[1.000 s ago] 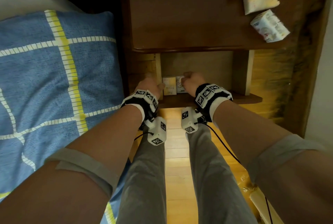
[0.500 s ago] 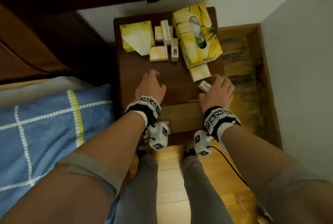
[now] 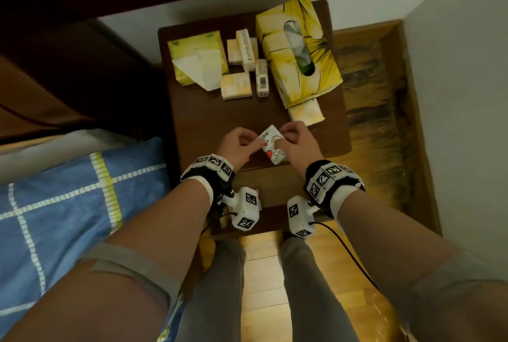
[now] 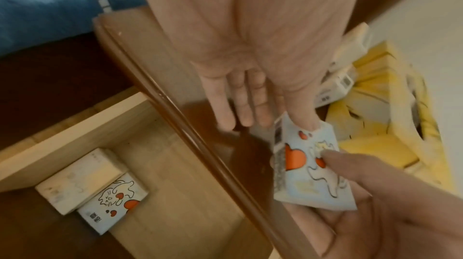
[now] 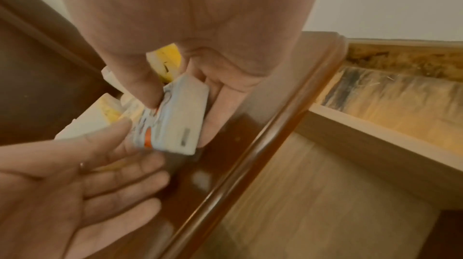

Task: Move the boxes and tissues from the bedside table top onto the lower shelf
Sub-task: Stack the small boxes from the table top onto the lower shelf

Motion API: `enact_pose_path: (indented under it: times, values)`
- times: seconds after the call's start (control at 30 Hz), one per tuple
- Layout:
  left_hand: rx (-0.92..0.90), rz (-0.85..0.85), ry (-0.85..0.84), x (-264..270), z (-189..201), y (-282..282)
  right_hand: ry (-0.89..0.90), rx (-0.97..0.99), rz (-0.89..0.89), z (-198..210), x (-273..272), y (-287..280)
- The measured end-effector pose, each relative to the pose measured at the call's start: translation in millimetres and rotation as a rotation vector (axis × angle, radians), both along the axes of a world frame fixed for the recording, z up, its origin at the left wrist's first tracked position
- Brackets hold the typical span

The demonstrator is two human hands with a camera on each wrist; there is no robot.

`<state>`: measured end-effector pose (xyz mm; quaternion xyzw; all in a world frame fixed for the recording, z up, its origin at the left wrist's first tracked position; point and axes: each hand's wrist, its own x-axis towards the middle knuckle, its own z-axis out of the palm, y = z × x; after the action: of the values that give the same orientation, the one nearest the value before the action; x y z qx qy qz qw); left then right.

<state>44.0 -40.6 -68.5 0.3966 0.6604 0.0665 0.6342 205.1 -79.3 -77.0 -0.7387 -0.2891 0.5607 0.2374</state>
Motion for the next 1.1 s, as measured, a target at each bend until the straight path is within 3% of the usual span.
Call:
enact_pose_path:
  times: [0.1, 0.17, 0.33, 0.4, 0.5, 0.67, 0.97, 1.1]
  values:
    - [-0.173, 0.151, -0.119, -9.2, 1.8, 8.7, 0.084, -0.001, 0.053, -2.2, -12.1, 15.2]
    - [-0.162, 0.223, -0.121, -17.6, 1.3, 16.4, 0.069, 0.024, 0.077, -0.1, -24.0, 27.1]
    - [-0.052, 0.439, 0.057, -60.0, -10.4, 34.2, -0.474, 0.274, 0.369, 6.2, -48.8, 64.8]
    - [-0.032, 0.453, 0.109, -79.9, -15.0, 35.5, -0.546, 0.312, 0.523, 6.7, -61.8, 80.5]
    - [-0.018, 0.436, 0.147, -106.0, -22.0, 31.0, -0.642, 0.220, 0.691, 3.1, -80.1, 100.8]
    - [0.008, 0.327, 0.168, -130.9, -32.8, 21.8, -0.769, 0.126, 0.705, -7.7, -96.9, 106.1]
    - [-0.014, 0.220, 0.120, -130.2, -28.0, -1.2, -0.672, -0.087, 0.659, -12.5, -95.0, 48.9]
    - [-0.070, 0.308, 0.091, -131.7, -25.4, -28.3, -0.339, -0.151, 0.417, -8.1, -96.2, 25.5]
